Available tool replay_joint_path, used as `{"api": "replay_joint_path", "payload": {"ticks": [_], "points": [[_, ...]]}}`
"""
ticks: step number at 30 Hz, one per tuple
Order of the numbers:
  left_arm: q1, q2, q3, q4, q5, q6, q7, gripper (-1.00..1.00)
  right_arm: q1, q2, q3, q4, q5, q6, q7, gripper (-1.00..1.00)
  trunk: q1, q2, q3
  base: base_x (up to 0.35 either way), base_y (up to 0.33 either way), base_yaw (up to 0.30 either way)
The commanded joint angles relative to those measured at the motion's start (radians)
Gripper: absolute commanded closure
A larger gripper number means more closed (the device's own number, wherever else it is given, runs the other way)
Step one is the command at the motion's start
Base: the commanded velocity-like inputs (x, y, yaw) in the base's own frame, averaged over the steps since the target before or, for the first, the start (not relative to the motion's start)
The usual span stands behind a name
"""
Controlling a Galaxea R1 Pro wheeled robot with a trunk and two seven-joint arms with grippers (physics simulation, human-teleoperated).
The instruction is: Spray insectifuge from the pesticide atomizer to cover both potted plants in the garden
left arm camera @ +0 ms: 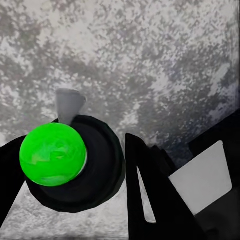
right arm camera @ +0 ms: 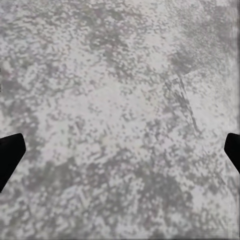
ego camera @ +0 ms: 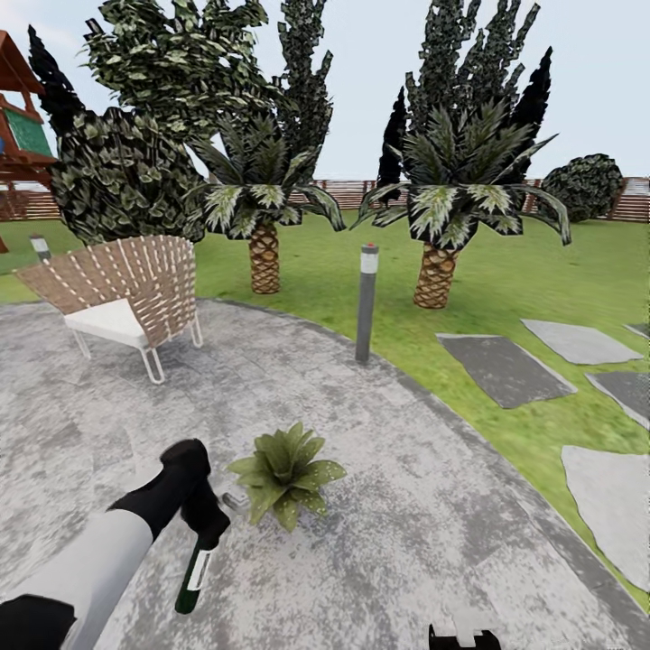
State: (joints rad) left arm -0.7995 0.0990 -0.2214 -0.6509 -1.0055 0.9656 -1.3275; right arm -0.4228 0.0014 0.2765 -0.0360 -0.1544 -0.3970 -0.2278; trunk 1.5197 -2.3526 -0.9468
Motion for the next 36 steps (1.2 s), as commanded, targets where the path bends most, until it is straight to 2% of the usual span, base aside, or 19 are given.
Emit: {"api": "replay_joint_path", "payload": {"ticks": [1,7,12,16,22,25,27,29,34,36], "points": [[0.003,-0.002,-0.007,0.0,-0.021,0.008,-0.021,1.0,-0.001,0.0,0.009,0.001,-0.01,-0.004,-0.002,-1.0,0.0,0.0,-0.001,0.0,0.209,-0.024],[0.008,-0.002,-0.009,0.0,-0.027,0.011,-0.024,1.0,-0.001,-0.004,0.01,0.002,-0.008,-0.005,-0.002,-1.0,0.0,0.0,-0.001,0.039,0.28,-0.006],[0.009,-0.002,-0.009,0.001,-0.028,0.013,-0.02,1.0,-0.001,-0.005,0.01,0.001,-0.008,-0.005,-0.001,-1.0,0.0,0.0,-0.001,0.233,0.232,0.0],[0.01,-0.003,-0.005,0.001,-0.031,0.012,-0.018,1.0,-0.001,-0.004,0.01,0.001,-0.01,-0.005,-0.002,-1.0,0.0,0.0,-0.001,0.308,0.091,-0.035],[0.019,-0.002,-0.001,0.001,-0.031,0.006,-0.014,1.0,-0.001,-0.004,0.01,0.001,-0.01,-0.003,-0.002,-1.0,0.0,0.0,0.002,0.192,0.008,-0.229],[0.055,-0.002,-0.001,-0.002,-0.03,0.002,0.039,1.0,-0.001,-0.004,0.01,0.001,-0.01,-0.003,-0.002,-1.0,0.0,0.0,0.003,0.014,0.0,-0.255],[0.09,0.003,0.002,-0.006,-0.024,0.001,0.102,1.0,-0.001,-0.004,0.01,0.001,-0.009,-0.003,-0.002,-1.0,0.0,0.0,0.004,0.003,0.0,-0.231],[0.108,0.009,0.006,-0.009,-0.017,0.001,0.129,1.0,-0.001,-0.004,0.01,0.001,-0.009,-0.003,-0.002,-1.0,0.0,0.0,0.004,0.001,0.0,-0.119],[0.115,0.01,0.017,-0.013,-0.013,-0.012,0.143,1.0,-0.001,-0.004,0.01,0.001,-0.01,-0.003,-0.002,-1.0,0.0,0.0,0.004,0.0,0.0,-0.02],[0.115,0.009,0.044,-0.011,-0.012,-0.015,0.158,1.0,-0.001,-0.004,0.01,0.001,-0.009,-0.003,-0.002,-1.0,0.0,0.0,0.004,0.0,0.0,-0.002]]}}
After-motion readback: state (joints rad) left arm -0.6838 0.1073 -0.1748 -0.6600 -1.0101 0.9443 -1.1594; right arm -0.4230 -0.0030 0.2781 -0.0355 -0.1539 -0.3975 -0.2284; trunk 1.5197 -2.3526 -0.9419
